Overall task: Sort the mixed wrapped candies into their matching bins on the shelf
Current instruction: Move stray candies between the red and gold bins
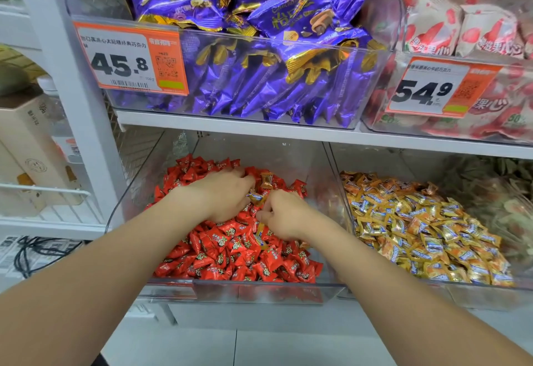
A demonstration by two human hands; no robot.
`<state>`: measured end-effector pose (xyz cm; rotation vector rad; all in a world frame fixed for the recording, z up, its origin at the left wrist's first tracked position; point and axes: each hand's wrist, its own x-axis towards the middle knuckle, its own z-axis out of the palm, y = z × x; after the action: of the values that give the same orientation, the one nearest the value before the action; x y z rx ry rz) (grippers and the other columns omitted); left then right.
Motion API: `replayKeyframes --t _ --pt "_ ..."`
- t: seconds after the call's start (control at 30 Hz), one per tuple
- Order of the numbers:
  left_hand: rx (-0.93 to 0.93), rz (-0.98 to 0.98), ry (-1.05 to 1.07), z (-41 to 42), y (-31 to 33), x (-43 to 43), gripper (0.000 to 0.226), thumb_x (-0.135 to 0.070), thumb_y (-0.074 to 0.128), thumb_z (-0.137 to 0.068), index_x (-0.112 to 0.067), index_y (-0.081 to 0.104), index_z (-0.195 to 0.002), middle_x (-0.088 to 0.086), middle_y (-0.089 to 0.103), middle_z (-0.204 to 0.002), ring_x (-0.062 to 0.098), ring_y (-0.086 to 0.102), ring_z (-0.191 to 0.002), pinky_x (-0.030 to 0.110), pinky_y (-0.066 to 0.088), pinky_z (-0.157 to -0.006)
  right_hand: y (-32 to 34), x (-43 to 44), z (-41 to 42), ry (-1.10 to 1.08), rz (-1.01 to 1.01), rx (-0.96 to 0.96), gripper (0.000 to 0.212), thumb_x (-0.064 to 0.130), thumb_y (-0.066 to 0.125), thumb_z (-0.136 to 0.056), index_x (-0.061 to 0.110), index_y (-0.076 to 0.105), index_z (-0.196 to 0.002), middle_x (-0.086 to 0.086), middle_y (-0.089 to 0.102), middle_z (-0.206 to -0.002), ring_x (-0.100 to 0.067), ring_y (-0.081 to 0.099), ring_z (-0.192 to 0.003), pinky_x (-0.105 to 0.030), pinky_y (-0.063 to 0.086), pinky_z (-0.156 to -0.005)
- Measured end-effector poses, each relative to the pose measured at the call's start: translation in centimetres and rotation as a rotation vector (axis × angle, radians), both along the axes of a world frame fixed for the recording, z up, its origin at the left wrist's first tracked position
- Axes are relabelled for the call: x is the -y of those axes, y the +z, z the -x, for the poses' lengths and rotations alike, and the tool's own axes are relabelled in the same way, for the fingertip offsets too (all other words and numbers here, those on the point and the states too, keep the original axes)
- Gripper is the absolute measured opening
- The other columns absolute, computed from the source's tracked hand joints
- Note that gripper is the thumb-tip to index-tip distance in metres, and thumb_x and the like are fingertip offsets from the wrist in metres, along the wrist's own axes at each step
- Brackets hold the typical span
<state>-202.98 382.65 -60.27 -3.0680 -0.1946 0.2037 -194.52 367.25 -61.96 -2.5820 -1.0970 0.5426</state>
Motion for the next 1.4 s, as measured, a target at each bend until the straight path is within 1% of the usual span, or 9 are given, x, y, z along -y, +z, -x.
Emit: replayKeyframes --t 0.2,0.47,0.57,0.67,0.8,0.9,1.0,1.17,1.4 --pt "0.123 -0.047 0.034 -0.8 -0.7 0.4 0.02 -0.021 0.053 -0.102 -0.017 0.057 -0.121 0.011 0.06 -0.117 0.035 0.061 -0.111 0.043 0.049 -0.084 1.2 0.1 -0.4 -0.017 -0.021 -0.027 0.045 0.009 0.05 -0.103 0.013 0.046 -0.058 -0.004 0.049 -0.065 -0.025 0.049 -0.066 -0.033 0.043 -0.062" --pt "0.112 0.002 0.078 -1.5 -1.0 0.5 0.003 -0.016 0.064 -0.096 -0.016 0.065 -0.1 0.009 0.066 -0.105 0.031 0.067 -0.098 0.043 0.058 -0.081 0.5 0.4 0.9 0.009 -0.005 -0.087 0.028 0.022 0.067 -0.1 0.001 0.067 -0.083 -0.017 0.066 -0.076 -0.04 0.063 -0.072 -0.045 0.059 -0.073" --pt "0.13 0.133 0.088 -1.2 -0.5 0.2 0.017 -0.024 0.052 -0.106 -0.012 0.063 -0.11 0.013 0.068 -0.113 0.034 0.064 -0.106 0.037 0.05 -0.081 1.3 0.4 0.2 -0.08 -0.063 -0.112 0.034 0.008 0.047 -0.097 0.014 0.045 -0.064 -0.006 0.043 -0.063 -0.024 0.038 -0.054 -0.034 0.037 -0.053" --pt "0.205 0.326 0.135 -0.3 0.7 0.0 0.015 -0.023 0.041 -0.107 -0.016 0.052 -0.099 0.013 0.065 -0.105 0.032 0.061 -0.098 0.033 0.039 -0.076 2.9 0.8 -0.2 -0.212 -0.216 -0.214 0.03 0.016 0.045 -0.101 0.015 0.05 -0.071 -0.003 0.04 -0.059 -0.021 0.038 -0.051 -0.027 0.03 -0.05" --pt "0.324 0.381 0.206 1.0 2.4 -0.3 0.036 -0.039 0.036 -0.098 -0.016 0.049 -0.074 0.006 0.057 -0.072 0.029 0.057 -0.073 0.036 0.039 -0.064 4.2 1.5 -0.9 -0.198 -0.264 -0.162 0.051 0.04 0.05 -0.108 0.013 0.061 -0.067 0.001 0.061 -0.058 -0.017 0.052 -0.047 -0.027 0.043 -0.052" --pt "0.432 0.434 0.253 1.8 3.4 -0.5 0.04 -0.039 0.041 -0.093 -0.008 0.048 -0.069 0.008 0.051 -0.061 0.025 0.049 -0.062 0.034 0.043 -0.062 4.1 1.7 -1.3 -0.116 -0.126 -0.11 0.028 0.021 0.059 -0.105 0.01 0.077 -0.087 -0.003 0.078 -0.091 -0.002 0.06 -0.052 -0.019 0.042 -0.051" --pt "0.435 0.576 0.318 2.4 3.8 -0.5 0.038 -0.032 0.05 -0.096 -0.007 0.057 -0.068 0.008 0.058 -0.057 0.017 0.051 -0.054 0.029 0.042 -0.056 3.3 1.5 -1.1 -0.053 -0.047 -0.021 0.02 0.015 0.059 -0.097 0.013 0.078 -0.092 -0.006 0.078 -0.097 -0.02 0.072 -0.078 -0.035 0.06 -0.068" --pt "0.33 1.132 0.392 3.0 3.6 0.5 0.023 -0.018 0.052 -0.104 -0.006 0.06 -0.086 0.019 0.077 -0.086 0.022 0.069 -0.06 0.027 0.048 -0.043 2.8 1.2 0.0 0.091 0.174 -0.006 0.044 0.056 0.076 -0.09 0.013 0.08 -0.088 -0.007 0.078 -0.083 -0.018 0.068 -0.069 -0.039 0.062 -0.071" --pt "0.24 1.573 0.491 3.8 4.1 2.2 0.009 0.004 0.059 -0.099 0.0 0.054 -0.105 0.032 0.07 -0.095 0.041 0.077 -0.087 0.045 0.066 -0.069 3.1 1.5 -0.3 0.025 0.077 -0.006 0.026 0.031 0.074 -0.092 0.009 0.078 -0.08 -0.008 0.076 -0.085 -0.025 0.072 -0.083 -0.04 0.063 -0.078"
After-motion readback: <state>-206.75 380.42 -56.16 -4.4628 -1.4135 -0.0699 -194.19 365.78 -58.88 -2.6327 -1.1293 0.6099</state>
